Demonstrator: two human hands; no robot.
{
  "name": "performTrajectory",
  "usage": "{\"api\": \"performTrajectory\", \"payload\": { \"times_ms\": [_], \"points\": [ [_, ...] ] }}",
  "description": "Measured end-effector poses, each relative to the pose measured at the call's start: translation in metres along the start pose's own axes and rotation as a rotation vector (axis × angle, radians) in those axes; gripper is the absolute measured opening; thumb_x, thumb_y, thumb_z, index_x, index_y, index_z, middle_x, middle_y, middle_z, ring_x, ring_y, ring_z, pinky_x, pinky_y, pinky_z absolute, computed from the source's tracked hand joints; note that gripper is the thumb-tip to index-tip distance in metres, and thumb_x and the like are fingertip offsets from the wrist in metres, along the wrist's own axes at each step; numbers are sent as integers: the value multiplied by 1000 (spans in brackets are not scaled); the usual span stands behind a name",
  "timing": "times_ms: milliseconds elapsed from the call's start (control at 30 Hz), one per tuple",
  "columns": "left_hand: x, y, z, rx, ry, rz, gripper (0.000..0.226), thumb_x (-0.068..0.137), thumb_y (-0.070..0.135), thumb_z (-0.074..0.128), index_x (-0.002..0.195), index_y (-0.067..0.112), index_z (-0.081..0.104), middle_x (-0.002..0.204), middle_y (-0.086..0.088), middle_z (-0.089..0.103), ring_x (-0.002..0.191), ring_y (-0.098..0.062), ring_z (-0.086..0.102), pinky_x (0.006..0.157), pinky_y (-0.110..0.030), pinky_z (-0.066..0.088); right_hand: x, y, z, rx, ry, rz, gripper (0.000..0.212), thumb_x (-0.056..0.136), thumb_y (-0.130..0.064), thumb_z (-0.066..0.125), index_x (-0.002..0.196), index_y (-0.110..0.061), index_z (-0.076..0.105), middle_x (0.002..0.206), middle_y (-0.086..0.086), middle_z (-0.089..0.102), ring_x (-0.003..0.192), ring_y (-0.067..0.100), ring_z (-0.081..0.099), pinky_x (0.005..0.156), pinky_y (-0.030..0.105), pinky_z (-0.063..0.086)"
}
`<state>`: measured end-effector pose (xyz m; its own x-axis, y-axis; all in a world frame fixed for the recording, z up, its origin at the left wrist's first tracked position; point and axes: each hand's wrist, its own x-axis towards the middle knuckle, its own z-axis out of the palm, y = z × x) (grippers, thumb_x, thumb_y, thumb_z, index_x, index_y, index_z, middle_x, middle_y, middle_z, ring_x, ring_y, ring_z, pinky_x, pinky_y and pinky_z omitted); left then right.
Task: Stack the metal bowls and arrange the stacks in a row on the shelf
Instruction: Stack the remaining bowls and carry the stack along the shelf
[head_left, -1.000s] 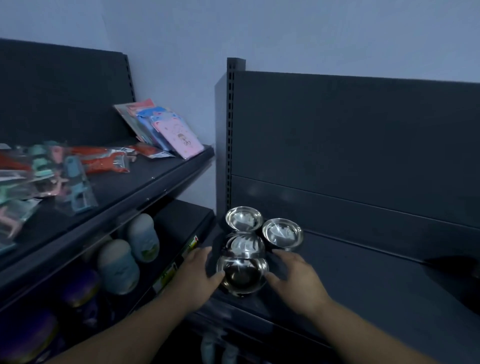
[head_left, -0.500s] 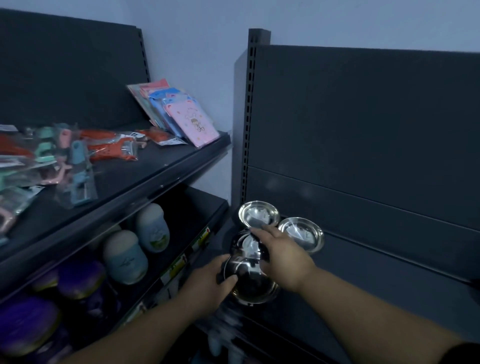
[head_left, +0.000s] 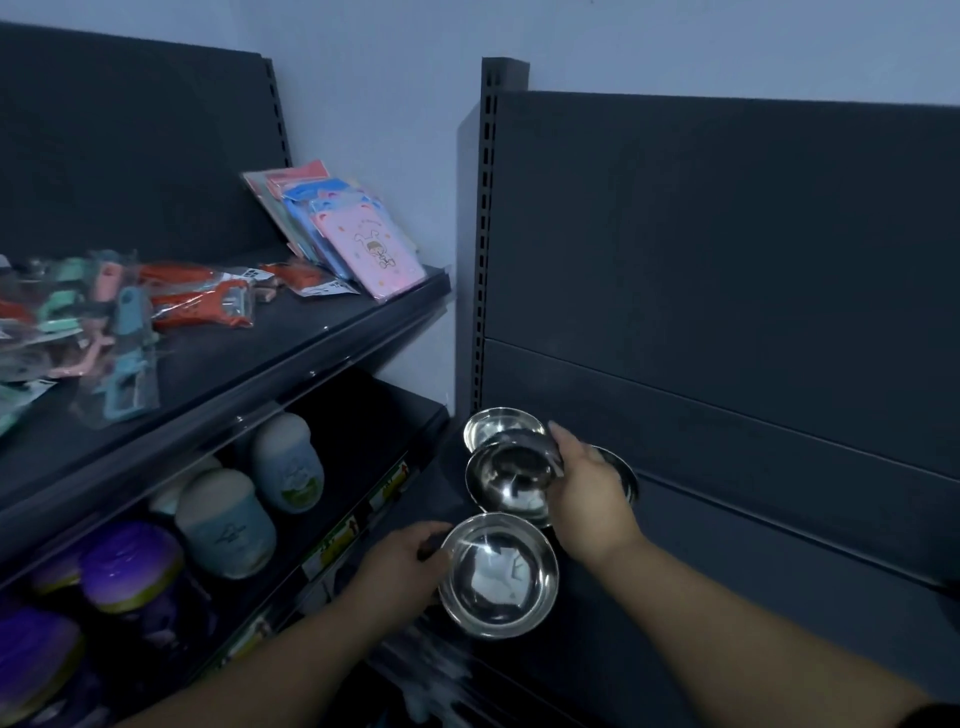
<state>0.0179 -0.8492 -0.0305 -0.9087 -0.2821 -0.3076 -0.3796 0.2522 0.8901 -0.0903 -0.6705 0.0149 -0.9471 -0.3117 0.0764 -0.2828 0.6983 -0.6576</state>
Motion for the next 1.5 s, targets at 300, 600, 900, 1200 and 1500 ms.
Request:
{"api": "performTrajectory", "payload": {
  "times_ms": [300, 600, 900, 1200, 1500],
  "points": [
    [8, 15, 6, 101, 64, 7, 59, 77, 54, 61, 128, 25, 57, 125, -1, 62, 109, -16, 62, 96, -36, 51, 2, 5, -25, 264, 183, 108, 40, 95, -16, 50, 135, -19, 51, 122, -1, 63, 110, 14, 59, 95, 24, 46],
    [13, 60, 6, 55, 175, 208, 34, 91, 41, 57, 123, 32, 58, 108, 15, 67, 102, -4, 62, 90, -28, 48, 1, 12, -24, 584, 21, 213, 14, 89, -28, 62, 99, -33, 70, 90, -5, 75, 84, 20, 73, 80, 45, 60],
    [11, 56, -3, 84, 249, 158, 17, 86, 20, 58, 95, 26, 71, 84, 6, 73, 81, -11, 67, 72, -27, 51, 7, 63, -32, 118, 83, 388, 63, 89, -36, 62, 143, -16, 38, 146, 12, 41, 129, 28, 45, 103, 32, 37],
    [2, 50, -12, 283, 114, 130, 12, 85, 26, 63, 92, 27, 72, 75, 5, 73, 58, 0, 66, 52, -11, 47, 9, 82, -11, 659, 64, 662, 47, 77, -19, 75, 119, -12, 56, 108, 10, 64, 89, 26, 66, 56, 34, 58],
    [7, 42, -5, 331, 88, 91, 12, 83, 31, 64, 92, 26, 70, 78, 7, 71, 69, -3, 67, 61, -13, 52, -2, 66, -33, 825, 277, 473, 10, 86, -21, 60, 92, -18, 68, 92, 10, 71, 80, 30, 69, 64, 39, 59]
  ]
}}
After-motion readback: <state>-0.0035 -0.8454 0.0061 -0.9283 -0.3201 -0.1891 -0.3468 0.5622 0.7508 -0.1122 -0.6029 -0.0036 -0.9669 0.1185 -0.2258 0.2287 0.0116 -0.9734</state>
